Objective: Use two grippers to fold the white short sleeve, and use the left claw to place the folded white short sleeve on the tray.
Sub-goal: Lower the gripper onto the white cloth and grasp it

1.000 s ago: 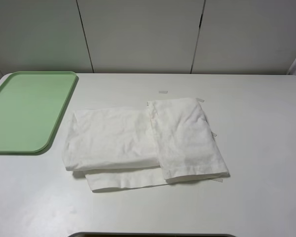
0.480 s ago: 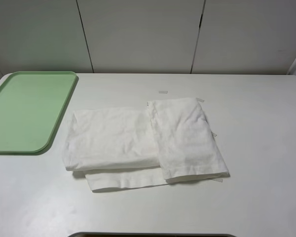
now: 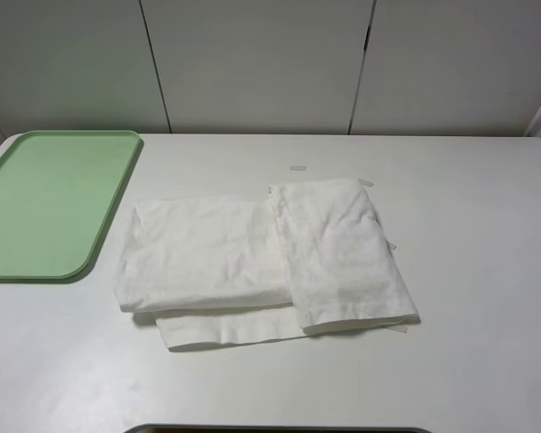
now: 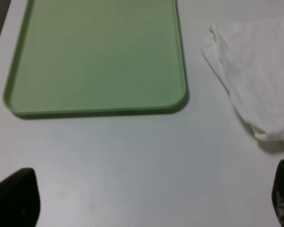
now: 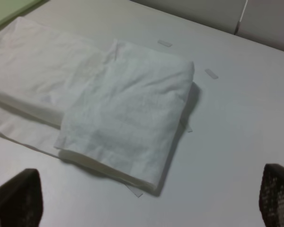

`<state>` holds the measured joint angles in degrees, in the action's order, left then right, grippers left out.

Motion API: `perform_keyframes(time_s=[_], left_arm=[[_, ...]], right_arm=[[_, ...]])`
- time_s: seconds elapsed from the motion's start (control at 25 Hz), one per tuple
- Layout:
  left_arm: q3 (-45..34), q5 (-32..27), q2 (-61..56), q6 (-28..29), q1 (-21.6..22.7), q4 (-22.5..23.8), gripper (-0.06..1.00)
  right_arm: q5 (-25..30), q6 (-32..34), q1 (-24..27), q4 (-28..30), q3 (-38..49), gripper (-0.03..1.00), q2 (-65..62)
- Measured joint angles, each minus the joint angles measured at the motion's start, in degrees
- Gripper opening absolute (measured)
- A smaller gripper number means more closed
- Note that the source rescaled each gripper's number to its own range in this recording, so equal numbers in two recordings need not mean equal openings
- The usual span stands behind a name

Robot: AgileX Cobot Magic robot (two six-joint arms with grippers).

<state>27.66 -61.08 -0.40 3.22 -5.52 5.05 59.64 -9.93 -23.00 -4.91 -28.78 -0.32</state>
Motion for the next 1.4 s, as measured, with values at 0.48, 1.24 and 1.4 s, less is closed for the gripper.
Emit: perform_keyframes(time_s=[0.48, 1.24, 1.4], left_arm=[[0.0, 0.5, 0.0, -0.7, 0.0, 1.0, 0.98], [3.7, 24.2, 32.0, -19.1, 0.0, -24.4, 0.98], [3.7, 34.3, 55.9, -32.1, 0.0, -42.3, 0.92]], right_arm=[[0.0, 0.1, 0.0, 0.0, 0.0, 1.0, 0.0], [0.0, 0.1, 0.0, 0.0, 0.0, 1.0, 0.0], [0.0, 0.1, 0.0, 0.0, 0.0, 1.0, 0.0]])
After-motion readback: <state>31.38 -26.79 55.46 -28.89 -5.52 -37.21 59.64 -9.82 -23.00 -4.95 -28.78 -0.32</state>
